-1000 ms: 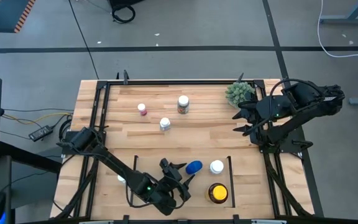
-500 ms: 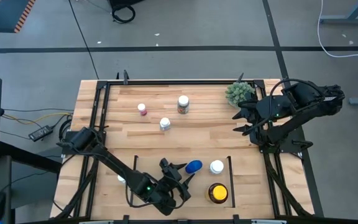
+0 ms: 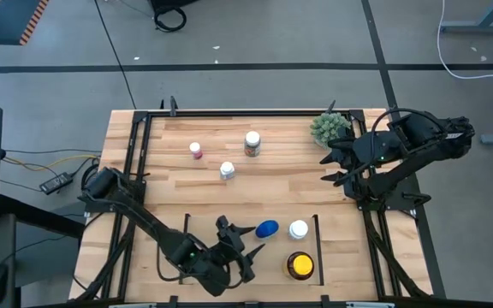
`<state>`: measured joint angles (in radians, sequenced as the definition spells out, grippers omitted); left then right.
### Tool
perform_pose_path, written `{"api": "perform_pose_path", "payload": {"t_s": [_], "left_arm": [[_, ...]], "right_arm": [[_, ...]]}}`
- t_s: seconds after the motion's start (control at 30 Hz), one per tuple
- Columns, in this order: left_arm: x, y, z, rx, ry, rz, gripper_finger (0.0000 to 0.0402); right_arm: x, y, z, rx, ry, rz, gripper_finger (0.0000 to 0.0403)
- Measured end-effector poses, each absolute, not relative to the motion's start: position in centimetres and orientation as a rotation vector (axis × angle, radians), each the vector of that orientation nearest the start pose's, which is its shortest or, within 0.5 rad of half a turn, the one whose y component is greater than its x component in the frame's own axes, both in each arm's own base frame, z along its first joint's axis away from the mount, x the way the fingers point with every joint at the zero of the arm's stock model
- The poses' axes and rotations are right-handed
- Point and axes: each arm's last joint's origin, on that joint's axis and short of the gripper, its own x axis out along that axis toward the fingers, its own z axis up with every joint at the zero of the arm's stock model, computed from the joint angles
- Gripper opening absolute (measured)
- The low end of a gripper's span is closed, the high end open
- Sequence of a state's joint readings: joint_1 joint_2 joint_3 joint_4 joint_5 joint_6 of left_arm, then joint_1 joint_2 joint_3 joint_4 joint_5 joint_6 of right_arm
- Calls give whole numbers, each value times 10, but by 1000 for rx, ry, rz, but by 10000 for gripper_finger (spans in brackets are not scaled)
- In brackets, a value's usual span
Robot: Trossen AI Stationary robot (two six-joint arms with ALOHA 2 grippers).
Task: Pick and place medicine bottles onto shelf by color
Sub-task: Put the green medicine bottle on the shelf
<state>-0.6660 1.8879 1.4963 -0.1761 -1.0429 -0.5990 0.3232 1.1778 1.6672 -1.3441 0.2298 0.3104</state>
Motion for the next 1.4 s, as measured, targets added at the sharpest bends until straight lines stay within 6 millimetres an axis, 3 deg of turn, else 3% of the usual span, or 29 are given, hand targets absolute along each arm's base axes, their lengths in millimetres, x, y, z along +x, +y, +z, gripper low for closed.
{"api": "perform_pose_path", "payload": {"t_s": [0.17, 0.3, 0.4, 0.57, 0.77, 1.07, 1.2, 1.4], "left_arm": [[330, -235, 300, -129, 286, 365, 250], [311, -217, 334, -148, 261, 366, 250], [302, -189, 358, -169, 251, 407, 244], [303, -123, 380, -275, 324, 423, 231], [318, -48, 379, -351, 470, 359, 229], [316, 43, 370, -209, 646, 328, 228], [310, 75, 371, -261, 646, 229, 228], [299, 108, 370, -261, 646, 120, 225]], "right_arm": [[163, 48, 443, 72, 824, -46, 218], [163, 48, 443, 98, 823, -57, 218], [163, 48, 443, 113, 823, -64, 218], [165, 48, 445, 146, 798, -71, 218], [168, 47, 448, 217, 735, -167, 218], [168, 41, 449, 441, 611, -437, 218], [167, 39, 450, 550, 528, -553, 218], [168, 35, 446, 701, 471, -692, 218]]}}
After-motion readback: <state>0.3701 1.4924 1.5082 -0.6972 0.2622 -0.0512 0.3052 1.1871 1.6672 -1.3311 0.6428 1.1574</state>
